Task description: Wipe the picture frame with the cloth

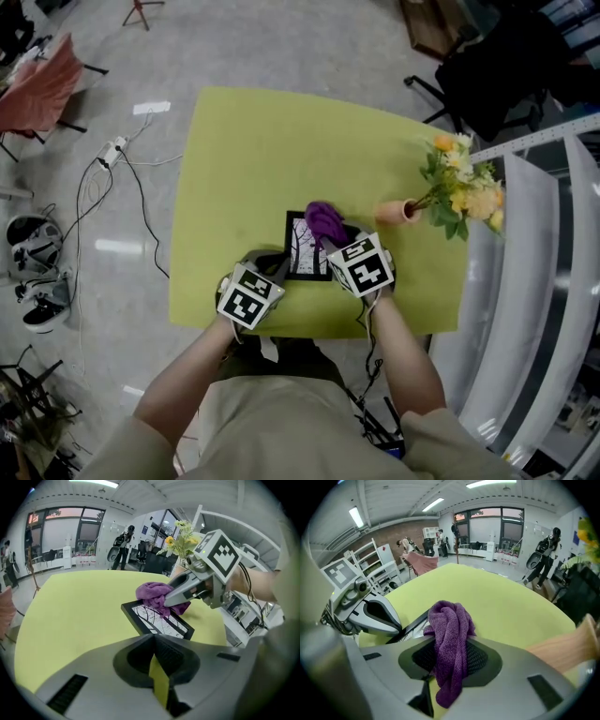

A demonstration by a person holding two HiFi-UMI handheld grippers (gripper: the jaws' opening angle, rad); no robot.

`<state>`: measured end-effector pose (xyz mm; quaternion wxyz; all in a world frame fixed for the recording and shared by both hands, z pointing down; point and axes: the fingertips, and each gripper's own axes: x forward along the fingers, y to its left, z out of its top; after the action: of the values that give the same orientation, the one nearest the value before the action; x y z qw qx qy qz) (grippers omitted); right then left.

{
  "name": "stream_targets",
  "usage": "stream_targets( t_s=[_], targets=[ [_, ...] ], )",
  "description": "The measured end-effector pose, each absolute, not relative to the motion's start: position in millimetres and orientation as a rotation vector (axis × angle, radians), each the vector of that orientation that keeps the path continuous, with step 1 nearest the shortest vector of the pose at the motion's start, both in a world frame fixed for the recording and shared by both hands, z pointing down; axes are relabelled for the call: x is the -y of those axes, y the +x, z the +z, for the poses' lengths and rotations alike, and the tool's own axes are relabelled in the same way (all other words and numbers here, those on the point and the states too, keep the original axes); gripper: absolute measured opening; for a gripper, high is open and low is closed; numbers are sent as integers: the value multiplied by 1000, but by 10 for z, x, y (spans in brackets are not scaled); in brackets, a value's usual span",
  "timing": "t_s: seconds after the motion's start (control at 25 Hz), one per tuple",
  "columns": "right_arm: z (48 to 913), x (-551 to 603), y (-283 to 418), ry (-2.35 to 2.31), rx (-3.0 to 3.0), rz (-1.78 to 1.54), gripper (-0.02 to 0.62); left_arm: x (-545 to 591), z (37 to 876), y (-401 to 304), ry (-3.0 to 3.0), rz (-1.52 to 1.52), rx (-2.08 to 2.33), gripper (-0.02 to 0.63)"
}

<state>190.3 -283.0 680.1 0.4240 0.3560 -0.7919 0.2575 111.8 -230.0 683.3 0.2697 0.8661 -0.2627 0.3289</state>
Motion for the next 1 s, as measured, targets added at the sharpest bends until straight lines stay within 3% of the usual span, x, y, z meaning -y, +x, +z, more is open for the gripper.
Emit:
stream_targets(
  t_s=[0.2, 0.44, 0.68, 1.0],
  targets=[
    [6557, 2828, 2010, 961, 1992, 632, 133, 2305, 6838, 1127, 2331, 866, 707, 8],
    [6287, 2673, 1441, 818, 2170, 746, 133, 2220, 6730, 1086, 2342, 748, 696, 8],
    [6627, 2535, 1107, 716, 2136, 731, 133, 2081, 6818, 1132, 2383, 824, 638, 8],
    [6881, 2431, 1389, 777, 2022, 675, 130, 2063, 6822, 1119, 2416, 860, 644, 8]
  ],
)
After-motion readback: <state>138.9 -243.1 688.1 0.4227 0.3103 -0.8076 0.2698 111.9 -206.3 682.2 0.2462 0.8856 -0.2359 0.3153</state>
